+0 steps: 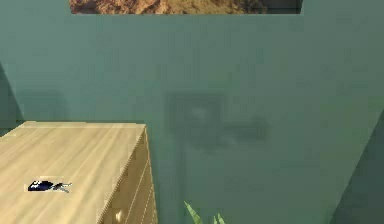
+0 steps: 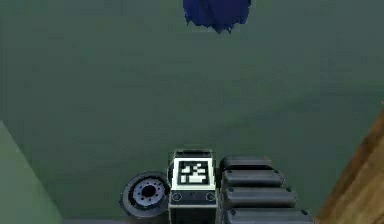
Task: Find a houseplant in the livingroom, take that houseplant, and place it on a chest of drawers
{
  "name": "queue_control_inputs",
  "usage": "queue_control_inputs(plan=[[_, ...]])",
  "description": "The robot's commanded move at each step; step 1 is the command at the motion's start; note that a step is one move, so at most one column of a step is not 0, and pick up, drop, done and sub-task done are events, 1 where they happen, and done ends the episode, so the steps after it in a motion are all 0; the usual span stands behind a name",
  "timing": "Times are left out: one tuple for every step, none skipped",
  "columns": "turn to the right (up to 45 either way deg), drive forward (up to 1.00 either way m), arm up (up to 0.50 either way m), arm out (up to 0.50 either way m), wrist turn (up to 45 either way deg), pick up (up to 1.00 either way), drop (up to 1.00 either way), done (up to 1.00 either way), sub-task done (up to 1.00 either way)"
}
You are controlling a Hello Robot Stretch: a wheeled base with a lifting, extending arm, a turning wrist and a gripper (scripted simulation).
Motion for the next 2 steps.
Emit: queue_control_inputs(plan=[[24.0, 0.0, 0.0, 0.0, 0.0, 0.0, 0.0, 0.0, 0.0], [-33.0, 0.0, 0.0, 0.0, 0.0, 0.0, 0.0, 0.0, 0.0]])
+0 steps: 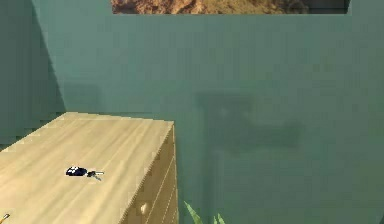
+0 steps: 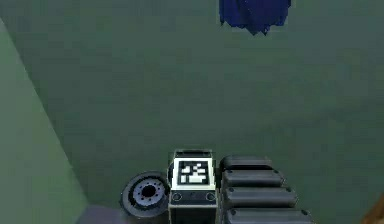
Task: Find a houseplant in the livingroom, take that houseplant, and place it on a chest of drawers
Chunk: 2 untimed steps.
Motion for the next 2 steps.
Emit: queue_control_inputs(plan=[[27.0, 0.0, 0.0, 0.0, 0.0, 0.0, 0.0, 0.0, 0.0], [-30.0, 0.0, 0.0, 0.0, 0.0, 0.0, 0.0, 0.0, 0.0]])
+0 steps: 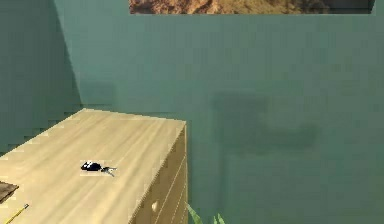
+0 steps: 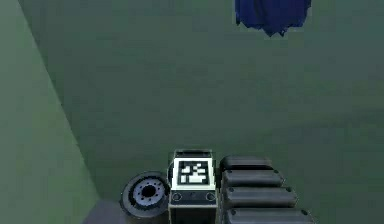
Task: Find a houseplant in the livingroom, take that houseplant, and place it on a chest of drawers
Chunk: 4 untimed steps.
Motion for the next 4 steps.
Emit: queue_control_inputs(plan=[[45.0, 0.0, 0.0, 0.0, 0.0, 0.0, 0.0, 0.0, 0.0], [3.0, 0.0, 0.0, 0.0, 0.0, 0.0, 0.0, 0.0, 0.0], [-33.0, 0.0, 0.0, 0.0, 0.0, 0.0, 0.0, 0.0, 0.0], [0.0, 0.1, 0.0, 0.0, 0.0, 0.0, 0.0, 0.0, 0.0]])
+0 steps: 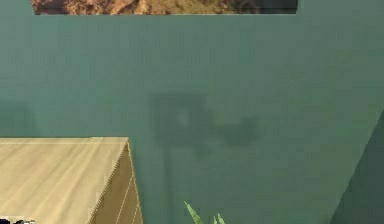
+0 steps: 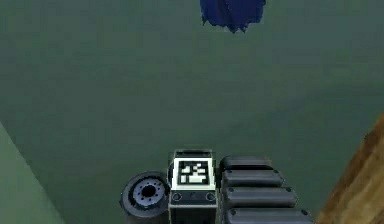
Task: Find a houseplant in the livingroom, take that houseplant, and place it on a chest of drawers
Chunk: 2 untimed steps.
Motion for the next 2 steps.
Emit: queue_control_inputs(plan=[[9.0, 0.0, 0.0, 0.0, 0.0, 0.0, 0.0, 0.0, 0.0], [-18.0, 0.0, 0.0, 0.0, 0.0, 0.0, 0.0, 0.0, 0.0]])
